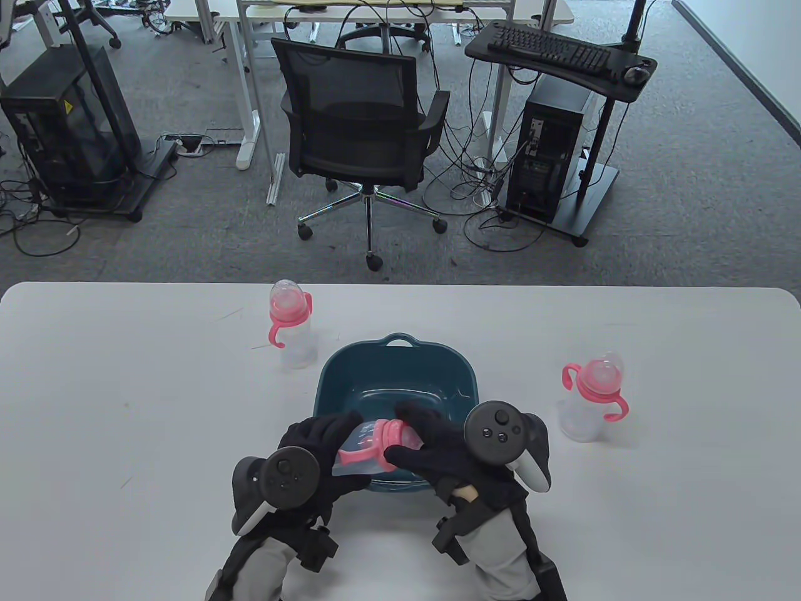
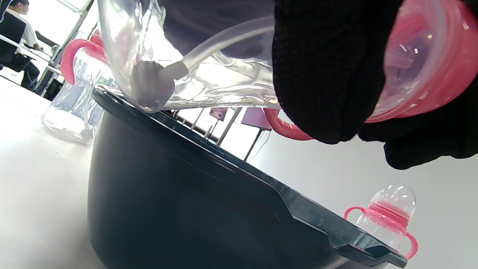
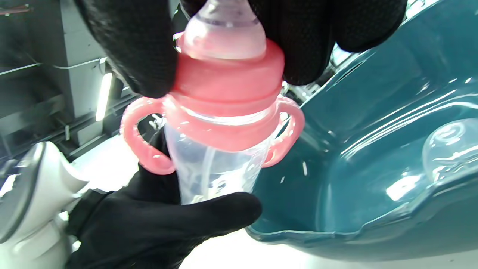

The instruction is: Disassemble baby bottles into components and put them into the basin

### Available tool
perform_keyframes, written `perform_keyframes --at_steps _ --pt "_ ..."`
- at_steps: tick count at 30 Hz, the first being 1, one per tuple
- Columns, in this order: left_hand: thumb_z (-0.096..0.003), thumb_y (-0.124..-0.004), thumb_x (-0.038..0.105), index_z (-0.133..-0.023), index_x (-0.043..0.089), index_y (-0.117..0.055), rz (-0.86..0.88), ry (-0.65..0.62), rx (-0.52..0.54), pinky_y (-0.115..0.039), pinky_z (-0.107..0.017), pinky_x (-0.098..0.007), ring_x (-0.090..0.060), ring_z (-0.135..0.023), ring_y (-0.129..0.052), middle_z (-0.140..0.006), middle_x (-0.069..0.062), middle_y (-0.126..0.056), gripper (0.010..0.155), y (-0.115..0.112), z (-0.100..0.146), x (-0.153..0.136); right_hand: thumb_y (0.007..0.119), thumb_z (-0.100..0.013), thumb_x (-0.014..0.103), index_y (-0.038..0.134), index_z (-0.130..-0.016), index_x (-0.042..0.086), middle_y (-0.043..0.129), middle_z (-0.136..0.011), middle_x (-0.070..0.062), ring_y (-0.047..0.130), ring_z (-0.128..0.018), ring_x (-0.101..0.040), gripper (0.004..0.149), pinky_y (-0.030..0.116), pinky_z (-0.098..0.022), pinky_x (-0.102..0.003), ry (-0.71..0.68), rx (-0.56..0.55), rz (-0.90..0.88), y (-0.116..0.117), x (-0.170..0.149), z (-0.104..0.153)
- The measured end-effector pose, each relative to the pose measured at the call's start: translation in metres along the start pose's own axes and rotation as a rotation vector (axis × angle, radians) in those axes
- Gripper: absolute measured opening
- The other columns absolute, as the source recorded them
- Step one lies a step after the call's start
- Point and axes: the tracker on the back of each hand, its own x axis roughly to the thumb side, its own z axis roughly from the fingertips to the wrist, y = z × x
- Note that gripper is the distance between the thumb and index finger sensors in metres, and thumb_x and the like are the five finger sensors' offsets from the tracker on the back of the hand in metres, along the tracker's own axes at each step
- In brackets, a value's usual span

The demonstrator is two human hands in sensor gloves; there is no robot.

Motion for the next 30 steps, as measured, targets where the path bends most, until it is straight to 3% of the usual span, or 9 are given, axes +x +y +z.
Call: perform_keyframes --at_steps 3,6,12,16,23,30 --pt "-0.0320 -0.100 0.045 -0.105 0.045 -0.045 0.006 0.004 0.002 -0.039 -0.080 -0.061 -0.024 -0.107 -0.060 -0.107 0.011 -0.054 0.091 0.001 0.000 -0.001 0.090 -0.052 0.032 0.051 -0.112 0.017 0.055 -0.115 -0.017 0.069 -0.091 -0.051 0.073 0.058 -0.061 -0.069 -0.007 0.010 0.014 0.000 0.001 0.000" --pt "-0.0321 -0.100 0.045 -0.105 0.045 -0.045 0.015 0.004 0.012 -0.039 -0.080 -0.061 -0.024 -0.107 -0.060 -0.107 0.011 -0.054 0.091 0.002 0.000 -0.001 0.085 -0.053 0.048 0.043 -0.114 0.014 0.048 -0.115 -0.024 0.073 -0.087 -0.050 0.082 0.059 -0.061 -0.067 0.016 -0.053 0.061 -0.001 -0.001 0.002" --pt "-0.0321 -0.100 0.045 -0.105 0.045 -0.045 -0.003 -0.013 0.006 -0.039 -0.079 -0.061 -0.024 -0.107 -0.060 -0.107 0.011 -0.054 0.091 0.000 0.000 0.002 0.077 -0.052 0.062 0.053 -0.112 0.009 0.073 -0.100 -0.028 0.090 -0.069 -0.045 0.084 0.072 -0.050 -0.062 0.066 -0.117 0.159 -0.003 -0.003 0.003" --pt "-0.0319 -0.100 0.045 -0.105 0.045 -0.045 -0.029 -0.020 0.000 -0.039 -0.080 -0.061 -0.024 -0.107 -0.059 -0.107 0.011 -0.054 0.091 -0.002 0.000 0.005 0.080 -0.052 0.056 0.063 -0.106 0.006 0.083 -0.090 -0.026 0.096 -0.060 -0.039 0.075 0.076 -0.046 -0.058 0.060 -0.082 0.089 0.000 -0.004 0.000" --pt "-0.0321 -0.100 0.045 -0.105 0.046 -0.045 -0.010 -0.010 0.004 -0.040 -0.080 -0.061 -0.024 -0.107 -0.059 -0.107 0.011 -0.054 0.091 0.000 0.000 0.002 0.091 -0.050 0.039 0.057 -0.110 0.014 0.067 -0.107 -0.022 0.085 -0.075 -0.049 0.073 0.068 -0.055 -0.063 -0.013 -0.038 0.059 -0.003 0.002 0.001" --pt "-0.0326 -0.099 0.046 -0.105 0.045 -0.044 0.020 0.009 0.017 -0.040 -0.079 -0.061 -0.024 -0.107 -0.060 -0.107 0.011 -0.054 0.091 0.003 0.000 -0.003 0.094 -0.048 0.031 0.056 -0.109 0.019 0.060 -0.112 -0.015 0.075 -0.084 -0.051 0.074 0.062 -0.060 -0.065 -0.106 -0.101 0.099 -0.012 0.016 0.008"
